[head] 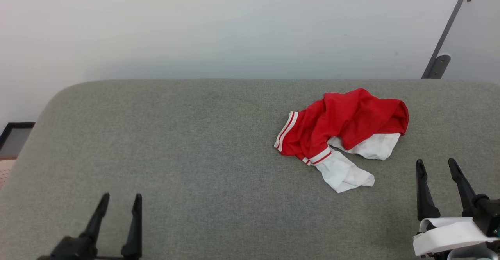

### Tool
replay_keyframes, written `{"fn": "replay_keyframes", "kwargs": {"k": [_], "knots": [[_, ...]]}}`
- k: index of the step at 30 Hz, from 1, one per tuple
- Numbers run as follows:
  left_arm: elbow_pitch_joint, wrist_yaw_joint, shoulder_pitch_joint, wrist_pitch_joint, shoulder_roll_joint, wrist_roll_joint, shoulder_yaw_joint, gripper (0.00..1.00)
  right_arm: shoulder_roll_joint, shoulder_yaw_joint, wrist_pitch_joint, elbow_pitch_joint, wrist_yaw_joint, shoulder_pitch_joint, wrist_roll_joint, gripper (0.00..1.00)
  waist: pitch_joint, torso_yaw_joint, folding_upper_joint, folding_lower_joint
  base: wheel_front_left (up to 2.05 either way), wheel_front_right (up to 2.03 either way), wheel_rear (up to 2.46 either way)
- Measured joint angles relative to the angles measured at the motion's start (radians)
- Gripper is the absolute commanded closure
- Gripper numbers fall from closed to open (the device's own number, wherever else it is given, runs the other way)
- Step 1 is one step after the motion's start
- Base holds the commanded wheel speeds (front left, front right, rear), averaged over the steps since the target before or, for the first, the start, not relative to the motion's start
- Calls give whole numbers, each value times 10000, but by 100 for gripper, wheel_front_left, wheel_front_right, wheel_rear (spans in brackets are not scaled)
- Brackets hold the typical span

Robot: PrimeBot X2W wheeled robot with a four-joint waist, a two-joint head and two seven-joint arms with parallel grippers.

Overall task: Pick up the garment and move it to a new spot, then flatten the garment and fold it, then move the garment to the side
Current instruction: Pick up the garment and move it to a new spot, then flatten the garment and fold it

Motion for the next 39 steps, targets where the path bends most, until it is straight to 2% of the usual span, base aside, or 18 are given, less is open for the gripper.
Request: {"fn": "replay_keyframes", "kwargs": {"k": [7, 17, 20, 23, 25, 28, 30, 31, 34, 37, 39], "knots": [[134, -234, 190, 0, -426, 353, 305, 0, 84, 4, 0, -6, 0, 27, -38, 0, 118, -33, 0, 0, 0, 0, 0], [113, -359, 191, 0, -740, 600, 474, 0, 104, 56, 0, 128, 0, 34, -71, 0, 161, -40, 0, 0, 0, 0, 0], [125, -374, 113, 0, -688, 663, 94, 0, 107, 119, 0, 169, 0, -25, -69, 0, 247, -58, 0, 0, 0, 0, 0], [2, -391, -703, 0, -391, 201, -1035, 0, 127, 102, 0, 121, 0, -225, -50, 0, 451, -109, 0, 0, 0, 0, 0], [194, -407, -1539, 721, 188, -286, -2249, 0, 134, 84, 0, 79, 0, -349, -21, 0, 612, -166, 0, 0, 0, 0, 0], [708, -395, -2994, 3045, 1074, -1716, -4079, 0, 196, 98, 0, 61, 0, -621, 42, 0, 833, -345, 0, 0, 0, 0, 0], [840, -412, -4027, 4456, 1275, -3273, -4870, 0, 244, 90, 0, 15, 0, -869, 125, 0, 1005, -508, 0, 0, 0, 0, 0], [848, -418, -4552, 5183, 1538, -3753, -5478, 0, 272, 100, 0, -2, 0, -979, 186, 0, 1096, -606, 0, 0, 0, 0, 0], [1129, -424, -6032, 6725, 2029, -4771, -6412, 0, 313, 128, 0, 10, 0, -1159, 299, 0, 1388, -933, 0, 0, 0, 0, 0], [1569, -420, -7270, 8059, 2138, -5411, -7179, 0, 347, 98, 0, 10, 0, -1356, 458, 0, 1692, -1321, 0, 0, 0, 0, 0], [1791, -420, -7925, 8801, 1975, -5845, -7676, 0, 353, 48, 0, 21, 0, -1457, 554, 0, 1895, -1589, 0, 0, 0, 0, 0]]}}
